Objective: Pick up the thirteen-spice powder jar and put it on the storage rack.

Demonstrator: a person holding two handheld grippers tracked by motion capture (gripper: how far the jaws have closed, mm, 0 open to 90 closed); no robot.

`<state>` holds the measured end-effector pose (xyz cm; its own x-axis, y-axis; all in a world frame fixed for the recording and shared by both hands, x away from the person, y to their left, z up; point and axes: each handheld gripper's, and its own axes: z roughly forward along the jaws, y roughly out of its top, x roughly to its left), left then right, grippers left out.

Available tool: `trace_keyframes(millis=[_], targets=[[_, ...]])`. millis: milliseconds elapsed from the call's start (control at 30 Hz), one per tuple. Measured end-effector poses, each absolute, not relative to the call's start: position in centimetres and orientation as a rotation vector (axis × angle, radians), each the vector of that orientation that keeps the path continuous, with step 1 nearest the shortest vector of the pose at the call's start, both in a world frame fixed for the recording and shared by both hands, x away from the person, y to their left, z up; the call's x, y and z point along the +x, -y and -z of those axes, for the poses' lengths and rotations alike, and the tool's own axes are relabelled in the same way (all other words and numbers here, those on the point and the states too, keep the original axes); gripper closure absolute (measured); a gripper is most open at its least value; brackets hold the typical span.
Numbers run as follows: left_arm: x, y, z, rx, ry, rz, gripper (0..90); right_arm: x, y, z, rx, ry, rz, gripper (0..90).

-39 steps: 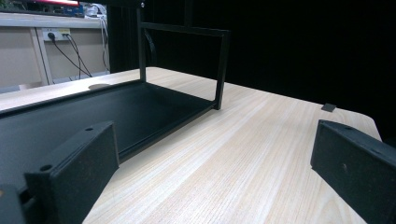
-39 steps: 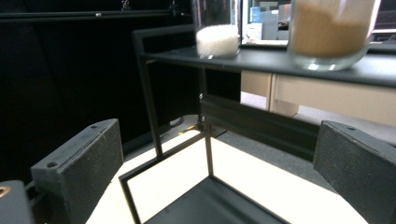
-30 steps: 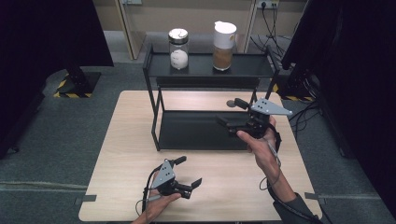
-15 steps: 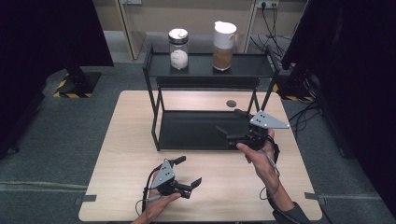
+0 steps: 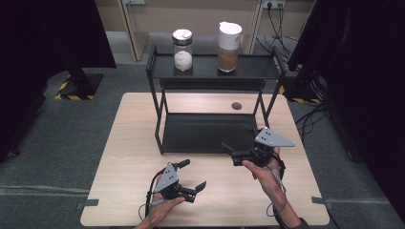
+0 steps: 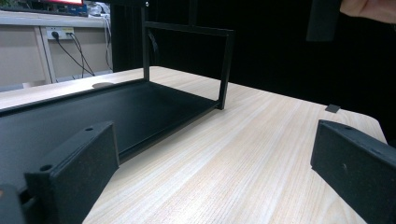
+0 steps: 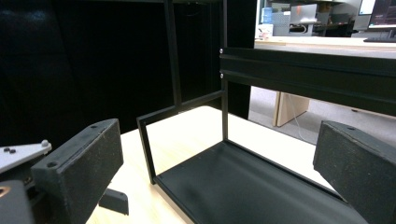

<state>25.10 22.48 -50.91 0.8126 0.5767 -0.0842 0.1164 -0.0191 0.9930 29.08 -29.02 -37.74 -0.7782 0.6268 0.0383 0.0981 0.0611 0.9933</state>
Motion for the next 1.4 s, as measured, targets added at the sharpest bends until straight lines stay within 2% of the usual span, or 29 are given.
trace_keyframes(millis=[1400], targets=[[25.1,-22.8,50.9,1.553,-0.58,-0.414,0.5,26.1,30.9,45.8,0.791,-1.945,-1.73,1.8]])
